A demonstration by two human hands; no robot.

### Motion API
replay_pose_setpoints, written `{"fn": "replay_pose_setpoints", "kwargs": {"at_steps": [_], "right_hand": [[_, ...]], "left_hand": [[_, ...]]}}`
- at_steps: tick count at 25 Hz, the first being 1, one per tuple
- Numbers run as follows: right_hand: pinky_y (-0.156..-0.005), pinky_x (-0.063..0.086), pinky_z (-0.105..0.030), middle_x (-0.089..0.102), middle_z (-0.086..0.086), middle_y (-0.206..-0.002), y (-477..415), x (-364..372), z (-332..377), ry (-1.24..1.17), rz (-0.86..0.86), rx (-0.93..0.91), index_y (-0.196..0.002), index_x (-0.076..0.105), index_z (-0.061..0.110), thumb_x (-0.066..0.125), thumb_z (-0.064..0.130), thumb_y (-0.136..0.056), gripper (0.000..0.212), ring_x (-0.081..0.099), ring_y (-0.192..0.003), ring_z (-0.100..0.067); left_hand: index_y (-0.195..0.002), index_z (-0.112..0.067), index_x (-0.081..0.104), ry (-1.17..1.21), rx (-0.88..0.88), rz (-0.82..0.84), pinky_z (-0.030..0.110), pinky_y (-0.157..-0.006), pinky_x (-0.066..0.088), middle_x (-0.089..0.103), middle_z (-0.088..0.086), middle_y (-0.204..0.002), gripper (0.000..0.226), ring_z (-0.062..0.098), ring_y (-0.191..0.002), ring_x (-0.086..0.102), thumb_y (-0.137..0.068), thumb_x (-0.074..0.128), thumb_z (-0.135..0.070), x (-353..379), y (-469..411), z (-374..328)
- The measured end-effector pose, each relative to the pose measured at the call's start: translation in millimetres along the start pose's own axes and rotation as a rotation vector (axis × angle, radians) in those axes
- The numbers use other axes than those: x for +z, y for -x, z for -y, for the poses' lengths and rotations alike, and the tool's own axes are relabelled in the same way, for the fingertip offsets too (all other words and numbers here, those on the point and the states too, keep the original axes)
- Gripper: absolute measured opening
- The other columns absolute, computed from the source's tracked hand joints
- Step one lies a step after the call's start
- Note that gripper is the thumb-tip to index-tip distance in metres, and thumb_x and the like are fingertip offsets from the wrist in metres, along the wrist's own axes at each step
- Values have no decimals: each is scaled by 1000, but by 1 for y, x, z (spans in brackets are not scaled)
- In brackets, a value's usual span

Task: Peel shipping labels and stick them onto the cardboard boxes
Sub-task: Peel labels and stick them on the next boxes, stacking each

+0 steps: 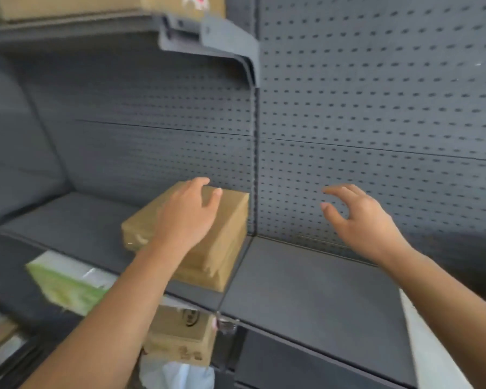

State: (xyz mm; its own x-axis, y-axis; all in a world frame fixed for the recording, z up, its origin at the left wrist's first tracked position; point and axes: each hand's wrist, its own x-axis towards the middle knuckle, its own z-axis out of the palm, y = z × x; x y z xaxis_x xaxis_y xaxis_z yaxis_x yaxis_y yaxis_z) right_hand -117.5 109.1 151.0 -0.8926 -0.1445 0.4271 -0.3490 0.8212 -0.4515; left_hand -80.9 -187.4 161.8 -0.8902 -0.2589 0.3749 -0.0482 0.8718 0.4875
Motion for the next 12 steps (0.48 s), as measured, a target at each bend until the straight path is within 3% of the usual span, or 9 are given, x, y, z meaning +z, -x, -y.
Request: {"fn": "replay_pose_setpoints", "kwargs": {"at_steps": [4, 7, 12], "right_hand": [[-88, 43, -32, 45, 9, -147, -14, 71, 56, -116, 147, -32, -142, 48, 28, 47, 45, -100, 45, 52, -126, -15], [-99, 42, -35, 40, 6, -151, -21, 121, 86, -194, 248, -7, -148, 41, 28, 47, 46, -100, 52, 45, -134, -17], [-111, 28, -31, 23, 2, -160, -27, 182, 114, -422, 353, 183, -157, 22, 24, 50, 43, -100, 66, 29, -145, -15]], "left_hand": [[-145, -28, 49, -47, -206, 2, 44, -95, 48, 54, -3, -149, 51, 26, -129, 55, -104, 37, -55, -25, -4, 99], [-146, -26, 50, -2, -314, 11, 46, -99, 47, 54, -3, -150, 54, 26, -131, 55, -103, 38, -56, -25, -9, 159], [-146, -21, 52, 316, -462, 42, 43, -108, 40, 56, 1, -148, 55, 26, -135, 52, -103, 43, -54, -4, -23, 215]]}}
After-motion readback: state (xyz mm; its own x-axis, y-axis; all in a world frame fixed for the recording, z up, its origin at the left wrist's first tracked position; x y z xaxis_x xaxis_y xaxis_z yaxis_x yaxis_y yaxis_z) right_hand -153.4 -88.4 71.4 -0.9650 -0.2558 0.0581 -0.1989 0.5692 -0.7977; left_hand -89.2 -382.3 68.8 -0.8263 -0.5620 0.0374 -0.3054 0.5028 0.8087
